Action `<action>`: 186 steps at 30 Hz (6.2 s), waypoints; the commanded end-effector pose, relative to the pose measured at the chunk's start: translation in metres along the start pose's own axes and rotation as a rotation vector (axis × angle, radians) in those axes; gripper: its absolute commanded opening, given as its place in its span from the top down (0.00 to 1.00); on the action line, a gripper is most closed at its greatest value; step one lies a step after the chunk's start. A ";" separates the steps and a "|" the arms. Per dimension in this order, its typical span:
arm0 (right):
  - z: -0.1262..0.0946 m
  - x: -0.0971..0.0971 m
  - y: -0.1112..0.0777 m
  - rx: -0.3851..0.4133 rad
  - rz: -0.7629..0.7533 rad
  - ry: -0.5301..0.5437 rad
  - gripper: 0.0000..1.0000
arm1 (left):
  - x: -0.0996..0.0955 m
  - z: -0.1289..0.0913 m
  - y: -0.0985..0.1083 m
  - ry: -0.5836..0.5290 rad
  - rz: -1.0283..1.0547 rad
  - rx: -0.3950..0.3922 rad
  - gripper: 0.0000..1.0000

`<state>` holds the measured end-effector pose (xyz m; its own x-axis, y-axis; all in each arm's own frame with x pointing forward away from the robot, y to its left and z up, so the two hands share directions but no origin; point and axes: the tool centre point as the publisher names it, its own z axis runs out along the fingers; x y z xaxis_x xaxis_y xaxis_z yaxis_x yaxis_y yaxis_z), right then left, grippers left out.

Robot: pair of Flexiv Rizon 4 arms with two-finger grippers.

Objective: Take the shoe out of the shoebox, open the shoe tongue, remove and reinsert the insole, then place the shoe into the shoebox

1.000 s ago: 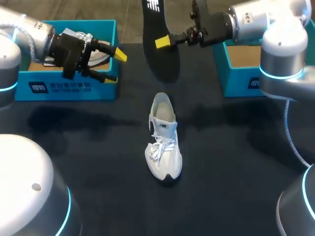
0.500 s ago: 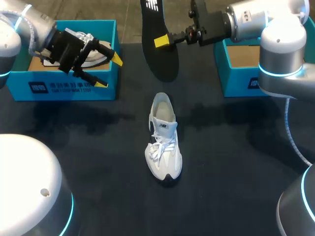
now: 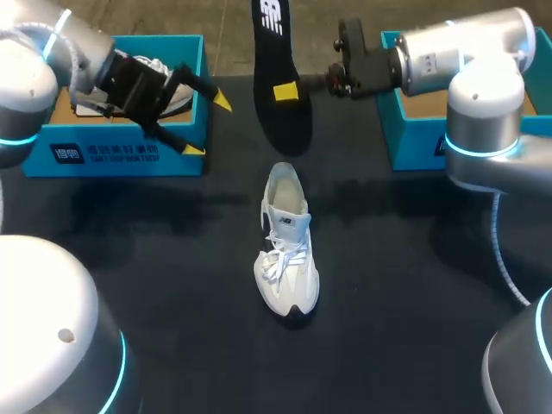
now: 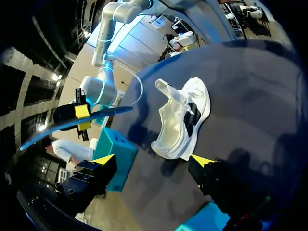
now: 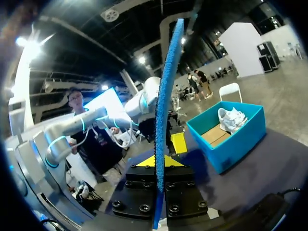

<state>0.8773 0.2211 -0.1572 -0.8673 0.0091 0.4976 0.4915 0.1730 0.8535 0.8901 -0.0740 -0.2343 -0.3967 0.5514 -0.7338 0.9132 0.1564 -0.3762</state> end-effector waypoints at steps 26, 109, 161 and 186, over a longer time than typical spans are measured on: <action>0.010 -0.026 -0.037 0.035 -0.034 0.036 1.00 | 0.010 0.034 -0.010 -0.038 -0.124 -0.089 0.00; 0.034 -0.053 -0.116 -0.001 -0.026 0.067 1.00 | 0.037 0.085 -0.006 0.088 -0.579 -0.184 0.00; 0.035 -0.042 -0.173 0.049 0.090 -0.044 1.00 | 0.044 0.081 -0.001 0.071 -0.580 -0.195 0.00; 0.028 -0.040 -0.153 0.043 0.039 -0.068 0.56 | 0.044 0.081 -0.001 0.071 -0.580 -0.195 0.00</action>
<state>0.8316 0.2228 -0.3169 -0.8514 0.0824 0.5180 0.5232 0.2023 0.8278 0.8648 -0.1163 -0.3118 -0.8332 0.3836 -0.3983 0.5529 0.5891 -0.5893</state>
